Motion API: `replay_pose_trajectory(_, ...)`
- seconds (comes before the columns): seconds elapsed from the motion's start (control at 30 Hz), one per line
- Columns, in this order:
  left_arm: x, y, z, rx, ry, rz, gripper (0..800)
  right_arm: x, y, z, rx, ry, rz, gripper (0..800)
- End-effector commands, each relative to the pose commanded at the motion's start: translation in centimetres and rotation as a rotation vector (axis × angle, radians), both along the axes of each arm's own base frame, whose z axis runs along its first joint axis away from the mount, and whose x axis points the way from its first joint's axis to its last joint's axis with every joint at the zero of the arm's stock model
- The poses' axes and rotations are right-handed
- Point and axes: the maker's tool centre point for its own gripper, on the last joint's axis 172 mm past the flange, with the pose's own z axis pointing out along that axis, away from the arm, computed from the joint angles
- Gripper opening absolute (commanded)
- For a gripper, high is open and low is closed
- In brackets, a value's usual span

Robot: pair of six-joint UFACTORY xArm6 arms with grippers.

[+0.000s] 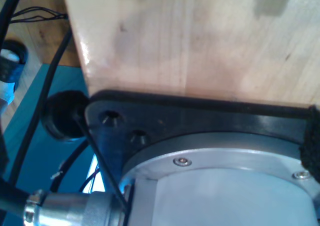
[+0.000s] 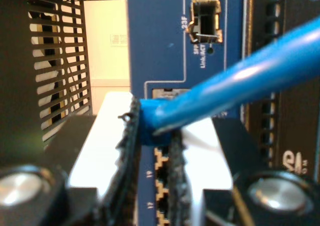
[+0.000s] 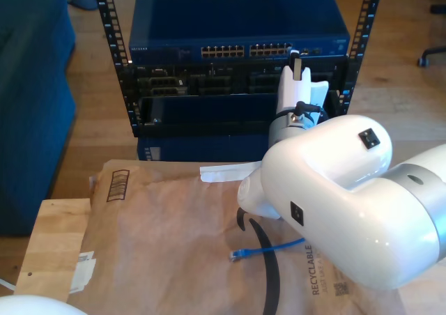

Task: Grab the cable and plug it in

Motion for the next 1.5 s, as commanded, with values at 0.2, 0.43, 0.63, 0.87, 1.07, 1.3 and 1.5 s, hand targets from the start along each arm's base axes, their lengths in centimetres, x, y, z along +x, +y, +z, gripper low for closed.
replay_pose_trajectory(0.2,0.00,0.00,0.00,0.000,0.000,0.000,800,0.04,0.29,0.18,-0.001,-0.004,0.007,0)
replay_pose_trajectory(0.43,0.00,0.00,0.00,0.000,0.000,0.000,800,0.17,0.13,-0.33,-0.005,0.002,0.004,0)
replay_pose_trajectory(0.63,0.00,0.00,0.00,0.000,0.000,0.000,800,0.56,0.11,0.25,0.002,-0.013,0.001,0)
replay_pose_trajectory(0.87,-0.02,-0.01,0.00,0.000,0.000,0.002,800,0.49,0.07,-0.05,0.001,-0.007,0.001,0)
replay_pose_trajectory(1.07,0.00,0.00,0.00,0.000,0.000,0.000,800,0.50,0.08,-0.35,-0.001,-0.004,0.001,0)
replay_pose_trajectory(1.3,0.00,0.00,0.00,0.000,0.000,0.000,800,0.56,0.11,-0.25,0.001,-0.005,0.001,0)
replay_pose_trajectory(1.5,0.00,0.00,0.00,0.000,0.000,0.000,800,0.60,0.40,-0.17,-0.004,-0.008,0.011,0)
